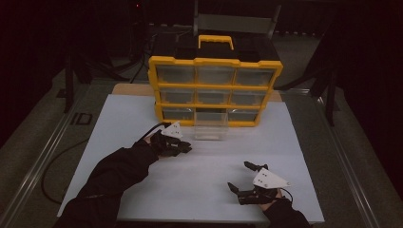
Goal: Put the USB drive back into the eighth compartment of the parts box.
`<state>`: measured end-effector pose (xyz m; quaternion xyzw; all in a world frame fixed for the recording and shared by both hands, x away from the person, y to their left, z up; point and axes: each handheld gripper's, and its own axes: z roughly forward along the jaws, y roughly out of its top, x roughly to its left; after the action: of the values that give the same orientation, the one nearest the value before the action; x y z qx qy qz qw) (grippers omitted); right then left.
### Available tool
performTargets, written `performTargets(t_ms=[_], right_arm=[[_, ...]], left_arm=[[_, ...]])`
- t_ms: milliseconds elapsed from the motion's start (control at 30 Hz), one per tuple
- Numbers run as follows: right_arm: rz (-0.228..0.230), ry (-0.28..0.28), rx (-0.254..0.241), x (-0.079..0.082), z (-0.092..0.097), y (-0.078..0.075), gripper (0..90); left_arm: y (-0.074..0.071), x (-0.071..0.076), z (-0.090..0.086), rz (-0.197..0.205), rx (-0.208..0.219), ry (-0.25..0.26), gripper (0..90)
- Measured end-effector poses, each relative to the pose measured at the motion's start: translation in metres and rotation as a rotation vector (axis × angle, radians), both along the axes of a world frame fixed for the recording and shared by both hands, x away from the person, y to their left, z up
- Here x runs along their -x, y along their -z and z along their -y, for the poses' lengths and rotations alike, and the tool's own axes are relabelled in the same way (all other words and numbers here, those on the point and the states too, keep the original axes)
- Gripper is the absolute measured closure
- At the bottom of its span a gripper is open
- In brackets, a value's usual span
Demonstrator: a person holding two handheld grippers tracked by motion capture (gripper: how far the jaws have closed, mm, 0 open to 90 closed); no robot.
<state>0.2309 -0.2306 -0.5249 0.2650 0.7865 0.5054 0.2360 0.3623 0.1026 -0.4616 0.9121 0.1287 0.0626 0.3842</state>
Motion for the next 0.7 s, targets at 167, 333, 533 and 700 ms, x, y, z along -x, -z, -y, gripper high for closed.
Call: performTargets(t_ms=[167, 333, 533, 700], right_arm=[[-0.001, 0.0, -0.001, 0.0, 0.0, 0.0, 8.6], [0.0, -0.001, 0.002, 0.0, -0.001, 0.0, 8.6], [-0.001, -0.001, 0.002, -0.001, 0.0, 0.0, 8.6], [-0.001, -0.001, 0.0, -0.001, 0.0, 0.0, 8.6]], left_arm=[[-0.01, -0.003, 0.002, 0.012, 0.005, -0.001, 79.7], [-0.019, -0.008, 0.003, 0.017, 0.02, -0.002, 79.7], [-0.028, -0.013, 0.008, 0.022, 0.028, -0.001, 79.7], [-0.036, -0.02, 0.011, 0.026, 0.043, -0.002, 79.7]])
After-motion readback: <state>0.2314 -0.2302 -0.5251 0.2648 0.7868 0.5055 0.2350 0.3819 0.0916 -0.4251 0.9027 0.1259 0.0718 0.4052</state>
